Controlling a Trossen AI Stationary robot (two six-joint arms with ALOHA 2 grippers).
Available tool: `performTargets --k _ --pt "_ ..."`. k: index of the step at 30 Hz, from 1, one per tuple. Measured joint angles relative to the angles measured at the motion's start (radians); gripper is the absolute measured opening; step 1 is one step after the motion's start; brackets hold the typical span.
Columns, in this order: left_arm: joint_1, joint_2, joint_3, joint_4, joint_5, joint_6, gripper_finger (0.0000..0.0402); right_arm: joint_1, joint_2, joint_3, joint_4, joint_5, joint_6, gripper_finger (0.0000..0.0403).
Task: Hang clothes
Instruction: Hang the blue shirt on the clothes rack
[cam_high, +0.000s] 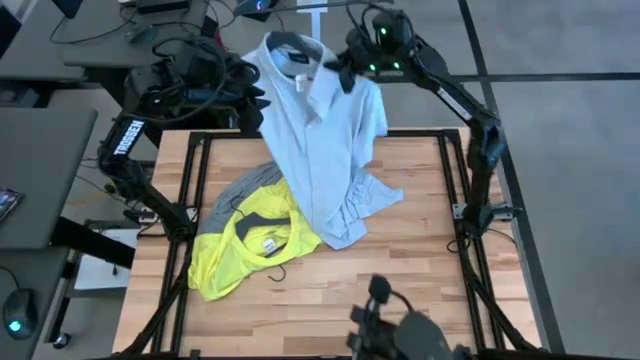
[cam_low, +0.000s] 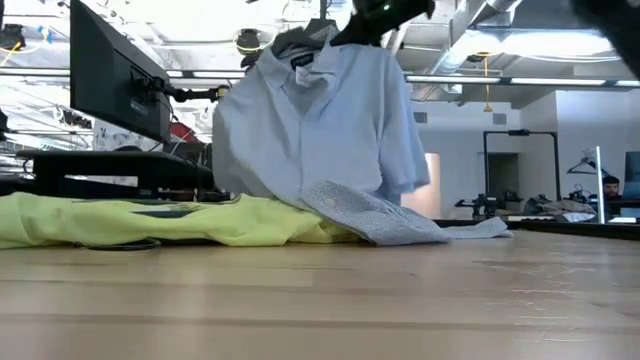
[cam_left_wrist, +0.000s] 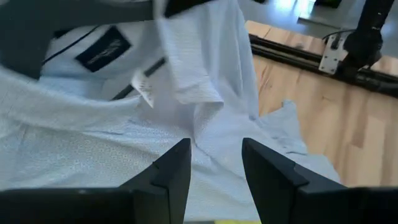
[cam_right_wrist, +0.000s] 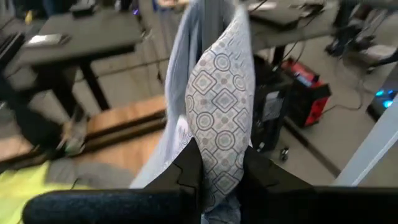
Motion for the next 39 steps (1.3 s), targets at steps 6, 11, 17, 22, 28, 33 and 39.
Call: performTargets --k 6,11,17,22,28,33,39 --pt "0.017 0.016 -0.001 0.010 -0.001 0.054 0.0127 -0.024 0.044 -0.022 0.220 -0.013 0.114 0.0041" --pt "0.030 0.016 -0.001 0.007 0.000 0.054 0.0127 -0.038 0.030 -0.021 0.235 -0.012 0.066 0.0041" --pt "0.035 0.016 -0.001 0.045 -0.001 0.027 0.0127 -0.053 0.025 -0.020 0.378 -0.018 0.051 0.0041" --pt "0.035 0.016 -0.001 0.053 -0.002 -0.022 0.0127 -0.063 0.025 -0.020 0.444 -0.023 0.057 0.0041" --pt "0.035 0.016 -0.001 0.051 -0.002 -0.061 0.0127 -0.095 0.026 -0.020 0.589 -0.007 0.103 0.0041" --pt "0.035 0.016 -0.001 0.048 -0.002 -0.062 0.0127 -0.136 0.034 -0.020 0.629 0.039 0.119 0.0041" --pt "0.035 0.016 -0.001 0.047 -0.001 -0.048 0.0127 -0.167 0.049 -0.020 0.629 0.040 0.150 0.0041"
